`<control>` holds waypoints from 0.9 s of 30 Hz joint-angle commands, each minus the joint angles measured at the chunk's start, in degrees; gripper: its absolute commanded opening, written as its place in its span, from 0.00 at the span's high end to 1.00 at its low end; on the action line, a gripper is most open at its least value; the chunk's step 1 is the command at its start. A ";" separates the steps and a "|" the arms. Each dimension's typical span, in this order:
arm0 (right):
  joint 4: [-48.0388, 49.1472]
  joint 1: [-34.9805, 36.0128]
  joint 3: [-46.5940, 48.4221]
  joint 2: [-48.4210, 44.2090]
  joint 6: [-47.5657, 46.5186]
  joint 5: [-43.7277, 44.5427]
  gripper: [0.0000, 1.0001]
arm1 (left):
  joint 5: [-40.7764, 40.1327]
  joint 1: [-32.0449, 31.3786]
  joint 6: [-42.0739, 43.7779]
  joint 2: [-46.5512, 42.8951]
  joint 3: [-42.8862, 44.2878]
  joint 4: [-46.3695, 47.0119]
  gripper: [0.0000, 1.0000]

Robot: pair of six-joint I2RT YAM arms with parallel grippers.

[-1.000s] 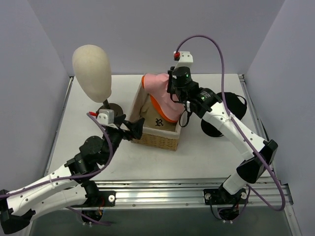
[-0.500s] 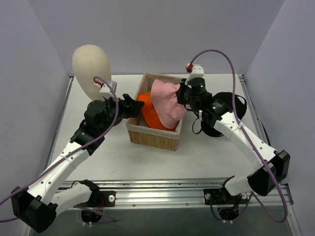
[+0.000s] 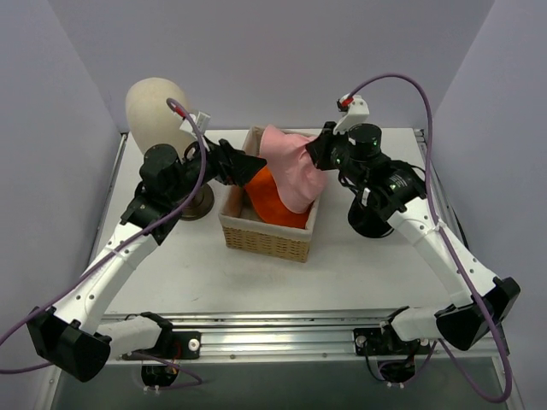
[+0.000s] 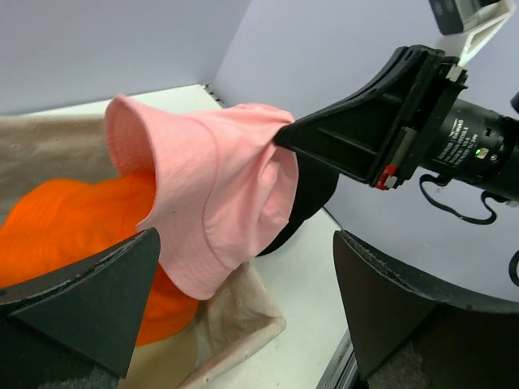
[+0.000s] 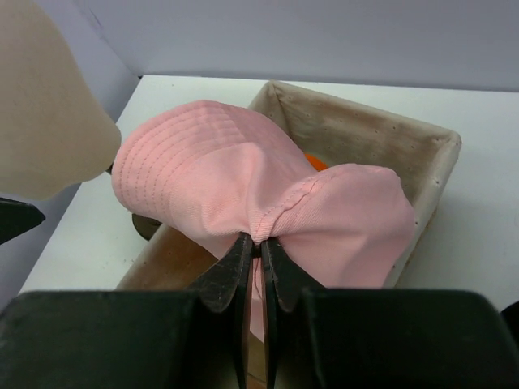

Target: Stack the hats

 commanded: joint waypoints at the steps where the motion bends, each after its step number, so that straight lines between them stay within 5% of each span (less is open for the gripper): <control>1: 4.88 0.99 5.44 1.37 -1.51 -1.75 1.00 | 4.91 0.17 1.27 1.99 6.28 2.03 0.03; 8: 4.18 3.98 11.33 3.05 -4.06 -1.04 1.00 | 3.87 0.17 4.26 9.54 15.08 -6.67 0.03; 27: 3.30 6.62 19.33 4.19 -6.61 -2.71 1.00 | -2.48 2.10 9.35 9.11 26.50 -15.46 0.06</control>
